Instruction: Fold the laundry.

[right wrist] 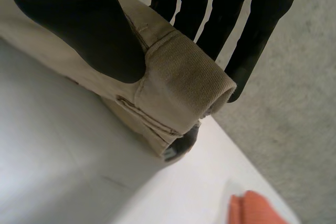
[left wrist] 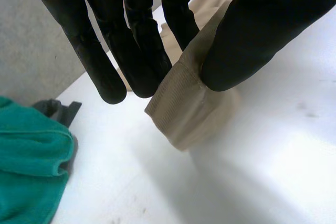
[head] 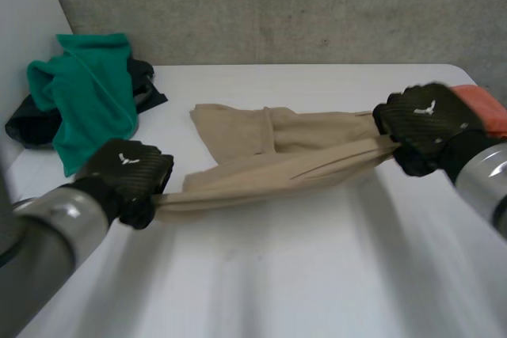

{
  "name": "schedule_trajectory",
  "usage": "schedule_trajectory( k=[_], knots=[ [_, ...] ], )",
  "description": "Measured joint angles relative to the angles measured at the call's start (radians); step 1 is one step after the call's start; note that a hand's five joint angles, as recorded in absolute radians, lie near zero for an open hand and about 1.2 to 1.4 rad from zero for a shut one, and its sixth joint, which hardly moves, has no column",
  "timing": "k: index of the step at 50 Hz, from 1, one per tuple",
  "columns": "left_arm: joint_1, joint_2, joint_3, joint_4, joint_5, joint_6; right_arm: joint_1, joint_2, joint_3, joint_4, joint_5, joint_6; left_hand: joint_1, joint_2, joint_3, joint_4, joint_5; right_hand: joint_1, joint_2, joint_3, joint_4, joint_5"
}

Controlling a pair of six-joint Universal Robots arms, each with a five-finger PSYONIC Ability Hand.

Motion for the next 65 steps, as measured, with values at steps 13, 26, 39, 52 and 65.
schedule_trajectory(
  k=[13, 26, 39, 52, 65],
  knots=[
    [-0.060, 0.045, -0.001, -0.095, 0.012, 0.133, 0.006, 0.142, -0.207, 0.356, 0.037, -0.249, 0.000, 0.000, 0.000, 0.000, 0.000, 0.000, 0.000, 0.000, 0.004, 0.000],
    [-0.041, -0.569, 0.526, 0.046, -0.105, 0.227, 0.097, 0.543, -0.548, 0.159, 0.231, -0.254, 0.000, 0.001, 0.001, 0.001, 0.000, 0.000, 0.000, 0.004, 0.005, 0.000],
    [-0.012, -0.544, 0.898, 0.818, -0.093, 0.418, 0.108, 0.533, -0.779, -0.655, 0.251, -0.250, 0.000, 0.001, 0.001, 0.003, 0.000, 0.000, 0.000, 0.020, 0.005, 0.009],
    [-0.008, -0.416, 0.419, 0.837, -0.113, 0.378, 0.116, 0.606, -0.678, -0.529, 0.227, -0.213, 0.000, 0.003, 0.001, 0.004, 0.000, 0.000, 0.000, 0.020, 0.006, 0.010],
    [-0.079, -0.481, 0.057, 0.671, -0.150, 0.267, 0.111, 0.758, -0.437, -0.335, 0.202, -0.162, 0.000, 0.003, 0.001, 0.004, 0.005, 0.000, 0.000, 0.020, 0.006, 0.010]
  ],
)
